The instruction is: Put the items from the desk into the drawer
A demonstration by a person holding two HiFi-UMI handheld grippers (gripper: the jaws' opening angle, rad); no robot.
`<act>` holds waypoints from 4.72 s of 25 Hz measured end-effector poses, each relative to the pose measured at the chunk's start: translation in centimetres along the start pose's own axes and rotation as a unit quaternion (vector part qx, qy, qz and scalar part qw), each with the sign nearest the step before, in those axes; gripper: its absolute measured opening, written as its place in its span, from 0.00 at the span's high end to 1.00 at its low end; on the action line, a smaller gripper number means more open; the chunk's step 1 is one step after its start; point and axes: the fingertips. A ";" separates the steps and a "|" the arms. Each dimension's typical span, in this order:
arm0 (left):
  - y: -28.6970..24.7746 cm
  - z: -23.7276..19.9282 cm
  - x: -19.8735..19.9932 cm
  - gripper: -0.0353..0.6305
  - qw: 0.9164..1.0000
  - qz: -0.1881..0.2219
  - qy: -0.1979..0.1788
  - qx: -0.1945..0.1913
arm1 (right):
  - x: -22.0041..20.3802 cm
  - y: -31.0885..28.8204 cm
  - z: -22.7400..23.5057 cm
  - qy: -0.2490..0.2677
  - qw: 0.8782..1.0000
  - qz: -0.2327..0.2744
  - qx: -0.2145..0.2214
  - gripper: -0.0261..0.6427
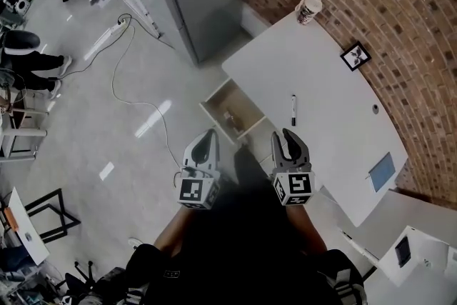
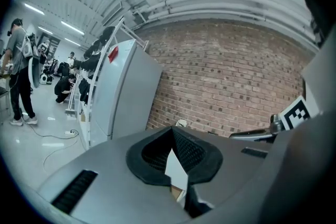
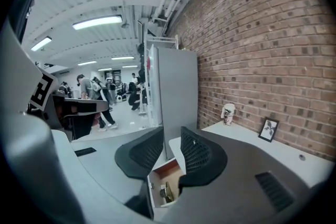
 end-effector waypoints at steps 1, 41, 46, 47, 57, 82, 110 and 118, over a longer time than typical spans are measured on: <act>-0.5 0.4 -0.1 0.95 1.000 -0.003 -0.001 -0.004 | -0.5 0.0 0.8 -0.005 1.000 -0.006 -0.007 0.82; -15.4 5.5 -6.3 0.95 0.989 -0.131 -0.016 -0.074 | -34.9 -9.5 9.3 -0.131 0.928 -0.349 -0.014 0.82; -15.7 5.2 -6.5 0.95 0.989 -0.134 -0.011 -0.066 | -36.1 -9.6 9.3 -0.132 0.922 -0.364 -0.015 0.82; -15.8 5.1 -6.5 0.95 0.989 -0.134 -0.010 -0.065 | -36.2 -9.6 9.4 -0.133 0.922 -0.363 -0.016 0.82; -14.3 4.8 -6.0 0.95 0.991 -0.119 -0.008 -0.057 | -36.4 -9.2 9.5 -0.139 0.923 -0.359 -0.016 0.87; -0.7 -3.4 2.0 0.95 0.995 0.039 0.019 0.086 | -21.0 -14.8 -0.1 -0.019 0.965 -0.233 0.122 0.87; -1.1 -10.8 -3.9 0.95 0.987 0.009 0.040 0.155 | -35.6 -21.0 -15.7 0.008 0.902 -0.358 0.242 0.87; -3.6 -13.1 -7.5 0.95 0.987 -0.024 0.034 0.157 | -42.4 -23.2 -17.2 -0.013 0.882 -0.407 0.237 0.87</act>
Point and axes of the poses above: the fingertips, and each gripper's own axes: y backward along the fingers, z to its right, x out of its top, and after that the axes turned 15 degrees about y, right-handed
